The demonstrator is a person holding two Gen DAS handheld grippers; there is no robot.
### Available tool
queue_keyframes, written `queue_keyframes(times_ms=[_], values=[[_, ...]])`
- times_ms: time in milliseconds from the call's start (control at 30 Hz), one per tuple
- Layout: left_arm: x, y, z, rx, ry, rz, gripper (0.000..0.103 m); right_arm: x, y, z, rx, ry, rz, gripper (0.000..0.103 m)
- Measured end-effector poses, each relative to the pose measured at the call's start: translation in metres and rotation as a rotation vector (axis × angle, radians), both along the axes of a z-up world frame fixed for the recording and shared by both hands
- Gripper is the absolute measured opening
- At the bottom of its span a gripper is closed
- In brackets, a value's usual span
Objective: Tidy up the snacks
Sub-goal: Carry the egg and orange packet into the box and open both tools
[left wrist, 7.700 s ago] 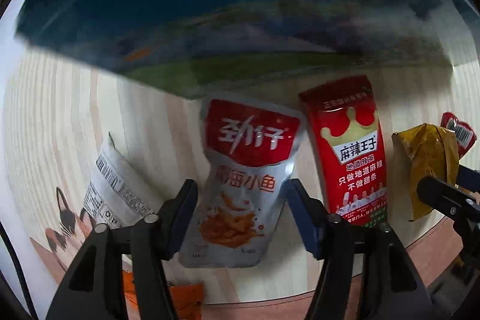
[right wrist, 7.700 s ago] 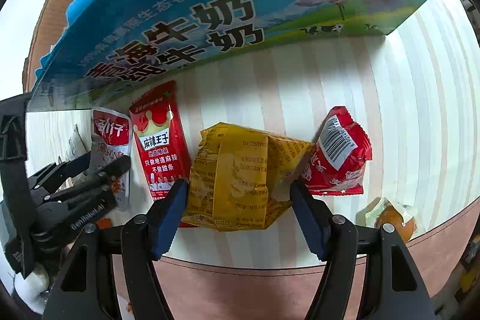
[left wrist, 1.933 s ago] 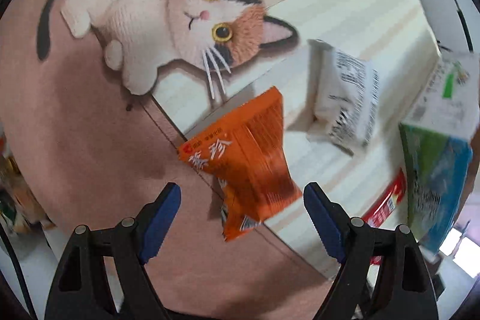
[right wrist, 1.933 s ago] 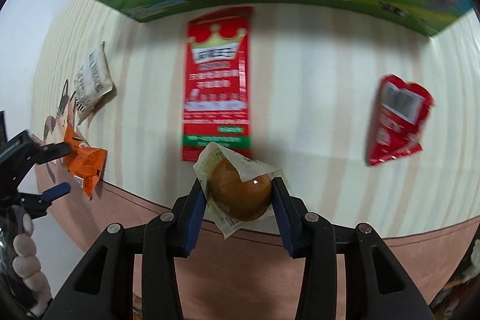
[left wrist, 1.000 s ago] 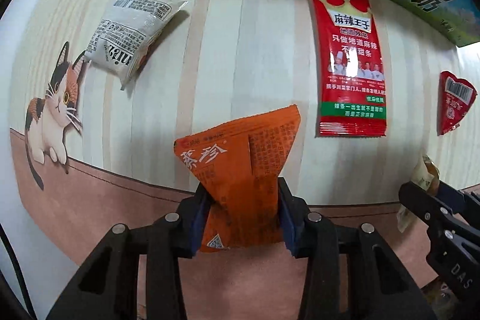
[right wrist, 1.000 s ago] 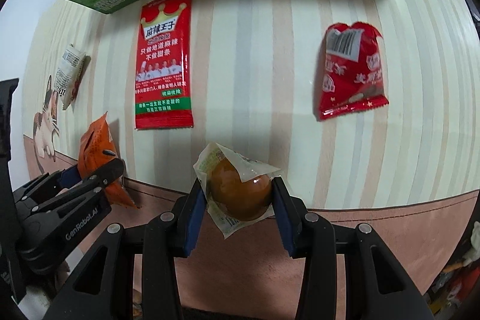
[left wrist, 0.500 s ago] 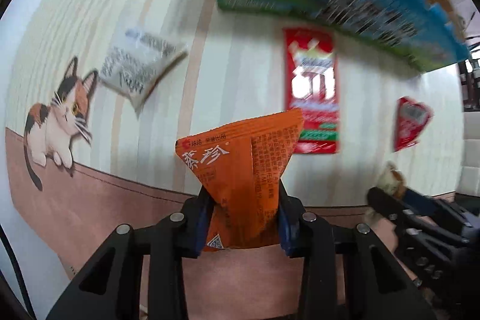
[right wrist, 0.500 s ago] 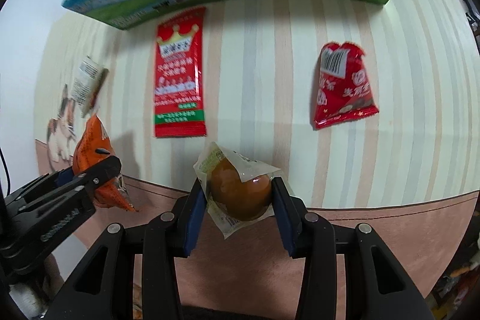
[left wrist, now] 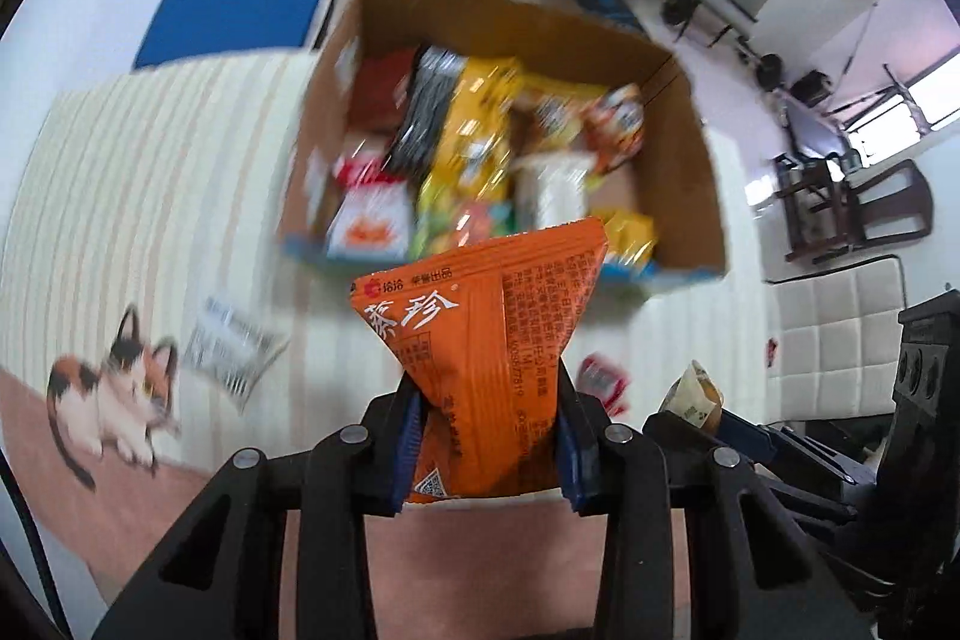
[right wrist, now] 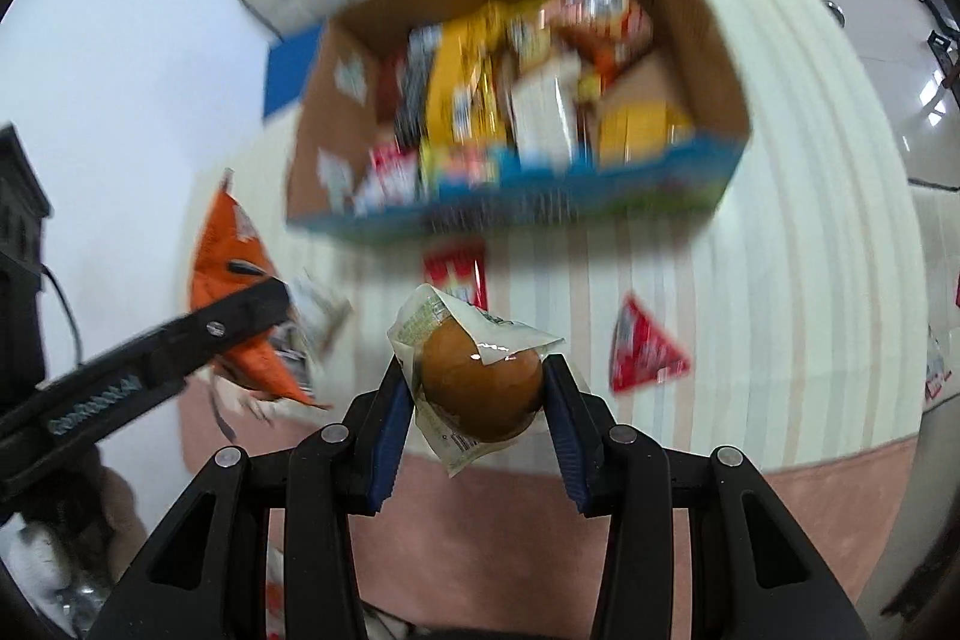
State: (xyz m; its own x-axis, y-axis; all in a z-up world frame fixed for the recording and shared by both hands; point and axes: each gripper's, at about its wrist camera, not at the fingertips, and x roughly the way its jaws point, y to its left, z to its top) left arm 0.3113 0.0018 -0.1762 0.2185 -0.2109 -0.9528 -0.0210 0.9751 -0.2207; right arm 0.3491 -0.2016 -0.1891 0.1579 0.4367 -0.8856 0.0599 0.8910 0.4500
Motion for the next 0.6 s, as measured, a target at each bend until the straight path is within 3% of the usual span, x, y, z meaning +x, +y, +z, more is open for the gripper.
queue_keyframes(times_ms=[200, 433, 600], values=[[0.076, -0.022, 0.009, -0.007, -0.013, -0.048, 0.034, 0.063, -0.02, 0.008, -0.057, -0.051, -0.045, 0.046], [0.161, -0.043, -0.025, -0.007, 0.08, -0.102, 0.034, 0.131, -0.037, -0.023, -0.114, -0.009, -0.082, 0.046], [0.199, -0.054, -0.053, 0.01, 0.14, -0.122, 0.034, 0.159, -0.041, -0.05, -0.147, 0.029, -0.09, 0.046]])
